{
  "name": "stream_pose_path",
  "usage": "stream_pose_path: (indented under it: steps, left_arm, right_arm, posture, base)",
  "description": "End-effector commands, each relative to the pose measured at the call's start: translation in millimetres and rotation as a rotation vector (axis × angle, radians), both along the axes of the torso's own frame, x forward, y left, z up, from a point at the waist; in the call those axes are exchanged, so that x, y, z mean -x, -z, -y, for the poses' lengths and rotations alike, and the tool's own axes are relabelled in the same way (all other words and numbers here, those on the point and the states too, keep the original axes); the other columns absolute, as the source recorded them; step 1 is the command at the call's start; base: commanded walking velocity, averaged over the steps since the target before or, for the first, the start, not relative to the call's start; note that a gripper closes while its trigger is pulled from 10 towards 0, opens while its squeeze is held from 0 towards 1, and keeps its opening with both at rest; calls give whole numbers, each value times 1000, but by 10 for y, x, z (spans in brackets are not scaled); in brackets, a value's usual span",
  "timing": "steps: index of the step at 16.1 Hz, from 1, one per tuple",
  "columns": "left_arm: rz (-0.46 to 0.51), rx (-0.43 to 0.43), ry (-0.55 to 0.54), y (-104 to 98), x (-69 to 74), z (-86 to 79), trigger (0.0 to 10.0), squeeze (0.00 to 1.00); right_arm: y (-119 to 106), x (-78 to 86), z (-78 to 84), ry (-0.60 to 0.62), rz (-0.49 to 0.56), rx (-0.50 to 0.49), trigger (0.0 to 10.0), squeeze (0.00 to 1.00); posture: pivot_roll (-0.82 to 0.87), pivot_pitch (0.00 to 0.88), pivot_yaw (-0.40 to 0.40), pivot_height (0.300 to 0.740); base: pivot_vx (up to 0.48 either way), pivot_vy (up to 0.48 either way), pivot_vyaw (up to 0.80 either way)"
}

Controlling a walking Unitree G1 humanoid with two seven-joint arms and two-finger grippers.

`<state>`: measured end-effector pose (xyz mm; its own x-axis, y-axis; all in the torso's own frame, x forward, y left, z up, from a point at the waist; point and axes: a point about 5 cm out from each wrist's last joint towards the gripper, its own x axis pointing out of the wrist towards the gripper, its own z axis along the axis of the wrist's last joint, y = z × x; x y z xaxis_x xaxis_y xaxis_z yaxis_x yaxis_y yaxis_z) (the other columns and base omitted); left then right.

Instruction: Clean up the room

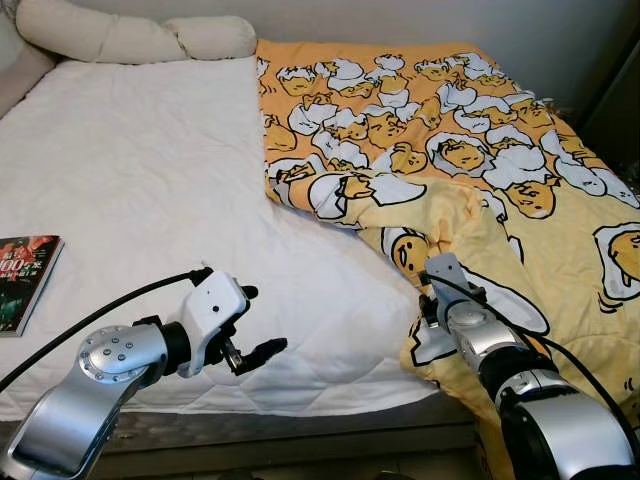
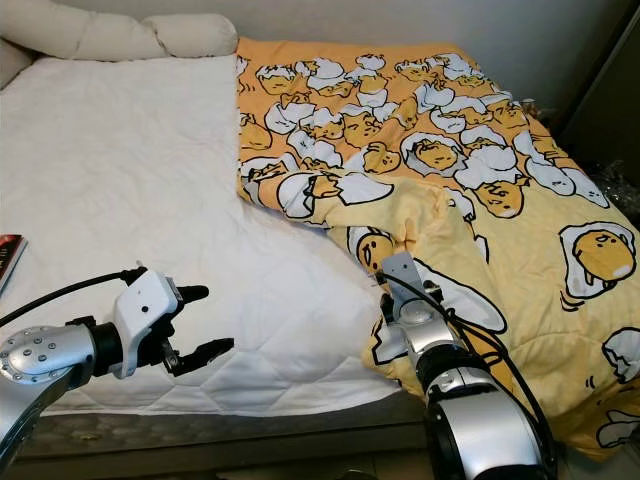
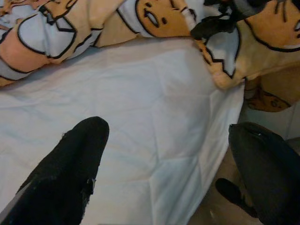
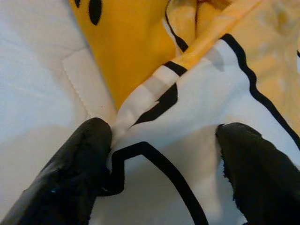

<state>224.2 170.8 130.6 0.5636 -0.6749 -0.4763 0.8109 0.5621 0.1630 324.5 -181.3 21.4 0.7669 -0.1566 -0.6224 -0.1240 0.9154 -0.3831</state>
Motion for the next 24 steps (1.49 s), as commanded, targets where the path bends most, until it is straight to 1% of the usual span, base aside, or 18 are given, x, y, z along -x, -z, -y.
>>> stream_pose_path:
  steps: [1, 4, 6, 9, 11, 16, 23, 24]
  left_arm:
    - [-4, -5, 19, -13, 28, 18, 10000, 0]
    - [-4, -6, 15, -38, 33, 17, 10000, 0]
    - [-11, -13, 11, -36, 61, 1, 10000, 0]
    - [-20, -19, 7, -44, 90, -26, 10000, 0]
    - [-20, -22, 3, -53, 90, -35, 10000, 0]
    - [-17, -22, -2, -59, 74, -37, 10000, 0]
    - [-22, -22, 3, -64, 83, -32, 10000, 0]
    - [-21, -20, 4, -64, 71, -24, 10000, 0]
  right_arm:
    - [-61, -48, 44, 23, 27, -6, 0, 0]
    - [-36, -26, 77, 35, 17, -21, 0, 0]
    - [-21, -13, 95, 53, 12, -40, 0, 0]
    - [-37, -29, 93, 69, 28, -92, 0, 0]
    - [-48, -36, 103, 75, 32, -108, 0, 0]
    - [-24, -1, 189, 100, 28, -116, 0, 0]
    - [-6, 23, 232, 113, 24, -118, 0, 0]
    - [-5, 31, 265, 115, 25, -119, 0, 0]
  posture:
    - [32, 0, -20, 740]
    - [50, 0, -27, 740]
    - [55, 0, -29, 740]
    - [71, 0, -27, 740]
    - [72, 0, -25, 740]
    - [70, 0, -22, 740]
    - [70, 0, -14, 740]
    - [64, 0, -13, 740]
  base:
    - [0, 0, 0]
    - [0, 0, 0]
    - [0, 0, 0]
    - [0, 0, 0]
    - [0, 0, 0]
    - [0, 0, 0]
    - [0, 0, 0]
    - [0, 0, 0]
